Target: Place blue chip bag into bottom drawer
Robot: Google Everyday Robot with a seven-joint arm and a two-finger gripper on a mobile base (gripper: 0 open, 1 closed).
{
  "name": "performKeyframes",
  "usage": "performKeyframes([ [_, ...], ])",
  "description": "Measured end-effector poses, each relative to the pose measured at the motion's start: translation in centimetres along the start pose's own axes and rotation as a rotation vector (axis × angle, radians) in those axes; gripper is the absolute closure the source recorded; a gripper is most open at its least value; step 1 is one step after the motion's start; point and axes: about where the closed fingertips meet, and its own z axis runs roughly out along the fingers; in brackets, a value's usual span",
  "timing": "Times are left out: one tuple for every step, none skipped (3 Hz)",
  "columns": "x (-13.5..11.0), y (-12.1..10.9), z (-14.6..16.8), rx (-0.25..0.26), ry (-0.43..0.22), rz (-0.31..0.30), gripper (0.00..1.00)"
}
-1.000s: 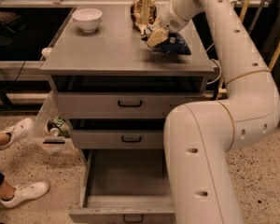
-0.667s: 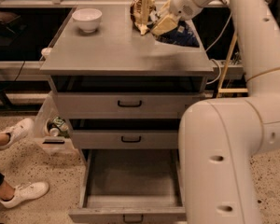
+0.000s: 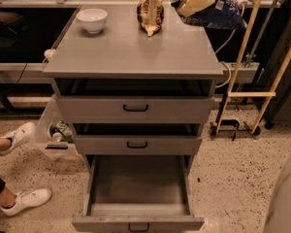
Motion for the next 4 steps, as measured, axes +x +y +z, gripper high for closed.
performKeyframes([
  [0.0, 0.0, 0.0, 0.000, -0.001, 0.000, 1.00],
  [-0.6, 2.2, -0.6, -0.031, 0.006, -0.009, 1.00],
  [-3.1, 6.0, -4.0, -0.018, -0.031, -0.039, 1.00],
  [-5.9, 11.6, -8.1, 0.028, -0.024, -0.091, 1.00],
])
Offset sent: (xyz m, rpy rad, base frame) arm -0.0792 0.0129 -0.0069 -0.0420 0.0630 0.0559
